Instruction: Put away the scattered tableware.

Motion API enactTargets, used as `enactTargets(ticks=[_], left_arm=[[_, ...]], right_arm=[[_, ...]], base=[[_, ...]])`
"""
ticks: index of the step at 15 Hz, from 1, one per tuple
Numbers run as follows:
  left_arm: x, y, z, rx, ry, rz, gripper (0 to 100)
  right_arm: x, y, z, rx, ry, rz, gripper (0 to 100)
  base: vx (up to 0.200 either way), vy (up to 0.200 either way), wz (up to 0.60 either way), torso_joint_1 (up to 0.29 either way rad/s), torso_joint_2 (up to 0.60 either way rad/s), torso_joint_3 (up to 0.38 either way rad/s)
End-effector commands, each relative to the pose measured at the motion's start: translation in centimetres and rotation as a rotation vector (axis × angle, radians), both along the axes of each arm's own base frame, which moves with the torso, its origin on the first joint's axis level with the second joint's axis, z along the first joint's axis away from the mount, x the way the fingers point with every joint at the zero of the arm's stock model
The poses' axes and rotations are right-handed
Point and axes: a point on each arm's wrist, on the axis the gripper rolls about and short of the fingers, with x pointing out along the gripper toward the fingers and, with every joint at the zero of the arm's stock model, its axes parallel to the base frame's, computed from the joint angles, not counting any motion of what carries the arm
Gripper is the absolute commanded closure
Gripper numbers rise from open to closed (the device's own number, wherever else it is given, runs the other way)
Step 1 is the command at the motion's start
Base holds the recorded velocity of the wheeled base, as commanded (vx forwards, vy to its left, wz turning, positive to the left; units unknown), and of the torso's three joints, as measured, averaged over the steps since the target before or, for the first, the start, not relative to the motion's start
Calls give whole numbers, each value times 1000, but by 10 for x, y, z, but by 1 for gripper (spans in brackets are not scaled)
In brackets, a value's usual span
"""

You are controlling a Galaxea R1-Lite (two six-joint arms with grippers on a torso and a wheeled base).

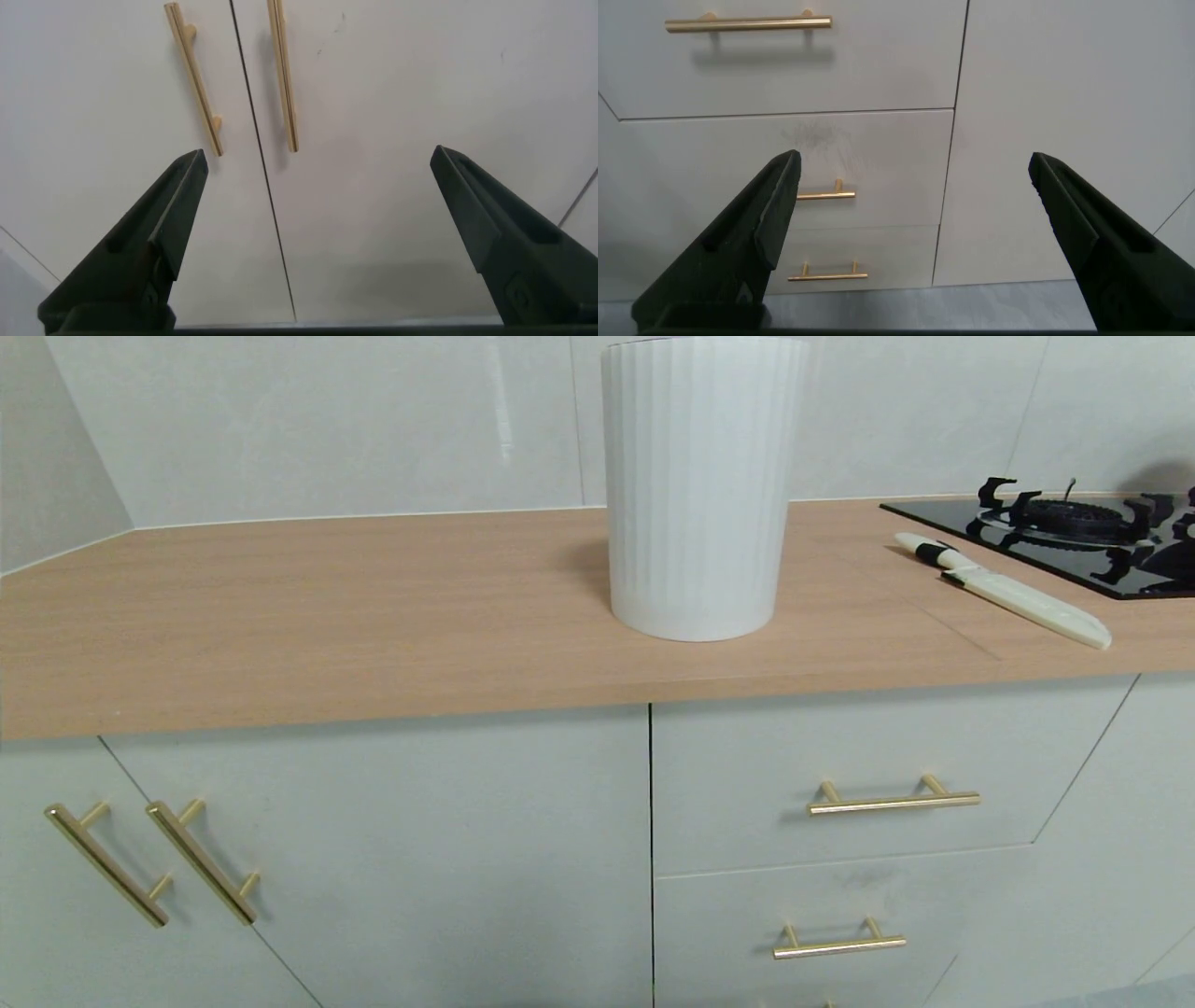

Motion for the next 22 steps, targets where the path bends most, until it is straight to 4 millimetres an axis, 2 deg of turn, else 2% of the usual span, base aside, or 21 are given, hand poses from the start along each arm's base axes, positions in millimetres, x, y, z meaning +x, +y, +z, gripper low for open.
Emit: enactTargets(ticks=[1, 5, 10, 22], left_arm=[[0, 0, 0, -4, 0, 1, 0], [0, 0, 0, -4, 0, 1, 0], [0, 0, 0, -4, 0, 1, 0], [0, 0, 0, -5, 0, 1, 0]], right_arm=[[0, 0, 0, 0, 1, 1, 0], [0, 0, 0, 0, 1, 1, 0], [0, 0, 0, 0, 1, 1, 0], [0, 0, 0, 0, 1, 1, 0]], base=[[0, 0, 0, 0, 0, 0], [0, 0, 0, 24, -220, -294], [0, 0, 0, 92, -515, -340], [0, 0, 0, 165, -481, -311]])
